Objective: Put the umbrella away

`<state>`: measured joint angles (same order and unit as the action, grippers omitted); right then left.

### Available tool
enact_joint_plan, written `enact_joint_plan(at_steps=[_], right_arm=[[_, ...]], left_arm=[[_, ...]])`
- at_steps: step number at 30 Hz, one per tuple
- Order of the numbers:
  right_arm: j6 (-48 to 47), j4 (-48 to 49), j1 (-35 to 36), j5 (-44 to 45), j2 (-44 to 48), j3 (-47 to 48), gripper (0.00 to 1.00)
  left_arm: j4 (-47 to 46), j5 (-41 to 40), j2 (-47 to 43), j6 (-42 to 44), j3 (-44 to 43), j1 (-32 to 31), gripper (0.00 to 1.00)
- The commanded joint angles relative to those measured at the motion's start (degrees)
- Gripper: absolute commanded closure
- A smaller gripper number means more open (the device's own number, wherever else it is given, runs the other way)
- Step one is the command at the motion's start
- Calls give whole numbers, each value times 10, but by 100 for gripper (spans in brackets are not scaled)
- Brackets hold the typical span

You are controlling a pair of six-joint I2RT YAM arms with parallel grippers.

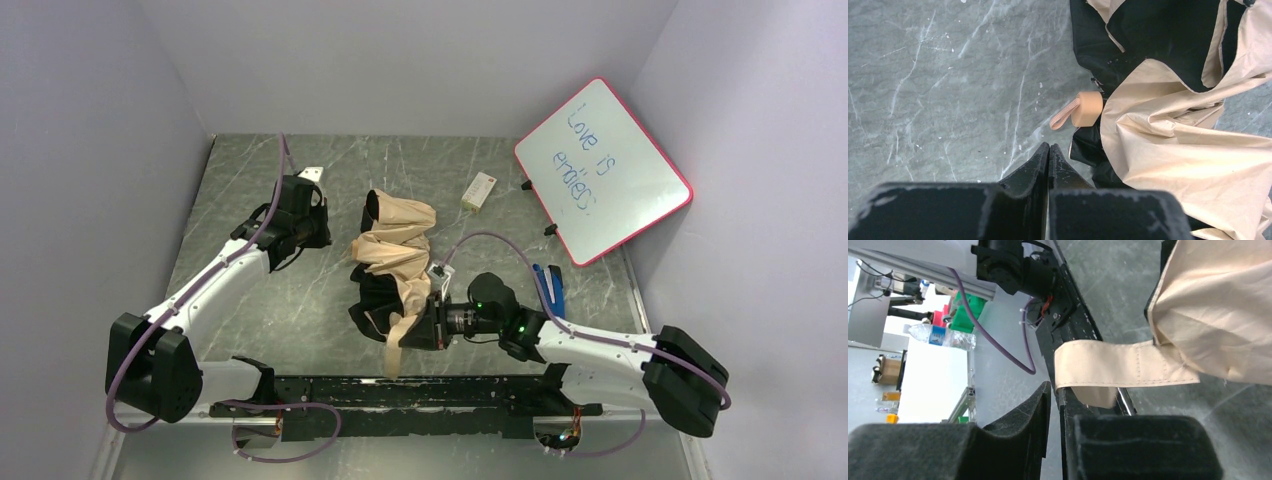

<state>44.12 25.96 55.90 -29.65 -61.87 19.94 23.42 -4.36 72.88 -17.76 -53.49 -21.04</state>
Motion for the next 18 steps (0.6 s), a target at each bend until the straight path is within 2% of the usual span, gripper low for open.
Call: enact_joint_plan(at_steps=[1,5,7,9,13,18], right_arm=[[6,-97,5,32,33,-4,84],[16,-227,4,200,49,-9,80],[12,-242,4,247,40,-13,74],[10,-249,4,275,25,-10,68],[8,-278,5,302,7,9,61],[7,-339,5,366,49,23,54]], left_arm=[[-10,19,1,5,6,6,95],[-11,21,3,4,7,6,95],[-12,23,5,3,7,6,95],[-12,27,8,3,5,6,95],[-9,25,10,6,4,6,95],[-10,22,9,7,7,6,95]])
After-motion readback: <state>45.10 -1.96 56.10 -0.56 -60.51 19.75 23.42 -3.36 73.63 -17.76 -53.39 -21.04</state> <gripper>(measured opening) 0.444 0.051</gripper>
